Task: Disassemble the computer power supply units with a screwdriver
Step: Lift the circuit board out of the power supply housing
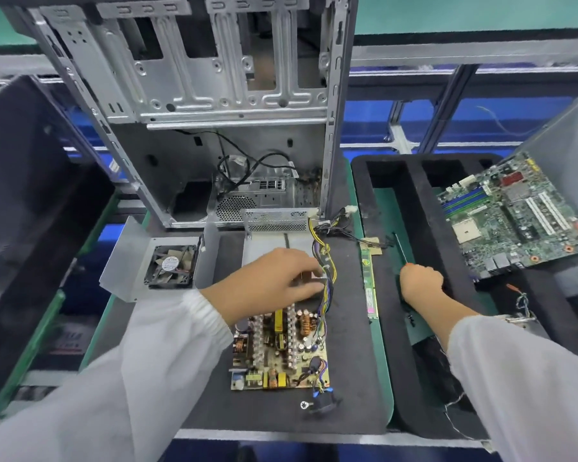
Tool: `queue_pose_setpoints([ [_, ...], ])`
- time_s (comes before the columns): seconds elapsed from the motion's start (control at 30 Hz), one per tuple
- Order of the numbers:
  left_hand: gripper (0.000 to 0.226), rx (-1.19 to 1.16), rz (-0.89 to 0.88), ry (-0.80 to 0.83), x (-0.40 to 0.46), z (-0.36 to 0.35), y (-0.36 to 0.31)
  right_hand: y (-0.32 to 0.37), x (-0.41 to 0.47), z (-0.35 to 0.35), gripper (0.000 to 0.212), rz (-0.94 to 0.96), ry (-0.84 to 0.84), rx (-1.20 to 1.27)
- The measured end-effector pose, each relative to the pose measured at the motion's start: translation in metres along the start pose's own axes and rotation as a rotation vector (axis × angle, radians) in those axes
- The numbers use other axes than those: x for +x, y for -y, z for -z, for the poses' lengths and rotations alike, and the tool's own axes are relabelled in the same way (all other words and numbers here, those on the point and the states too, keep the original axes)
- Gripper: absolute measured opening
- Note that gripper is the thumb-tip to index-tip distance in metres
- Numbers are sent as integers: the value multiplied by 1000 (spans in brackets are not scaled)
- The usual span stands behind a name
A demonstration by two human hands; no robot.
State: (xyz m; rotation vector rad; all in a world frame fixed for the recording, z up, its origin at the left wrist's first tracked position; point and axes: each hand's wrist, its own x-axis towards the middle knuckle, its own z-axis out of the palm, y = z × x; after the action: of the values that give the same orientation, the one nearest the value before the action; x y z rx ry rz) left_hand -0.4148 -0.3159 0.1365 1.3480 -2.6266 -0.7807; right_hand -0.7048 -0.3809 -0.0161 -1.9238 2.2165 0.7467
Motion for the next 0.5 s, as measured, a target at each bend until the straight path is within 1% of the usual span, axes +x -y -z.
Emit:
queue_pose_setpoints([
  [0.1, 19, -180, 111, -133, 15, -8, -5, -1, -2, 2, 35, 9, -32, -11],
  [0.17, 17, -360, 195, -208, 21, -14, -9, -6, -7, 14, 31, -33, -66, 156],
  [0.23, 19, -635, 260, -247, 24, -18, -20, -20, -21, 36, 33, -106, -63, 487],
  [0.3, 19, -936, 334, -301, 26, -22, -37, -36, -51, 62, 28, -134, -41, 948],
  [0.37, 19, -1250, 393, -293, 27, -30, -64, -42, -98, 84, 19, -26, 30, 1501],
  [0.4, 24, -1370, 399, -255, 26, -34, -79, -40, -126, 94, 16, 53, 54, 1719],
  [0.43, 28, -1444, 382, -201, 24, -38, -94, -36, -152, 102, 12, 116, 39, 1828],
  [0.47, 30, -1475, 340, -139, 21, -40, -110, -29, -175, 107, 10, 159, -18, 1847],
  [0.5, 31, -1507, 287, -83, 16, -41, -124, -21, -198, 111, 11, 192, -111, 1797],
])
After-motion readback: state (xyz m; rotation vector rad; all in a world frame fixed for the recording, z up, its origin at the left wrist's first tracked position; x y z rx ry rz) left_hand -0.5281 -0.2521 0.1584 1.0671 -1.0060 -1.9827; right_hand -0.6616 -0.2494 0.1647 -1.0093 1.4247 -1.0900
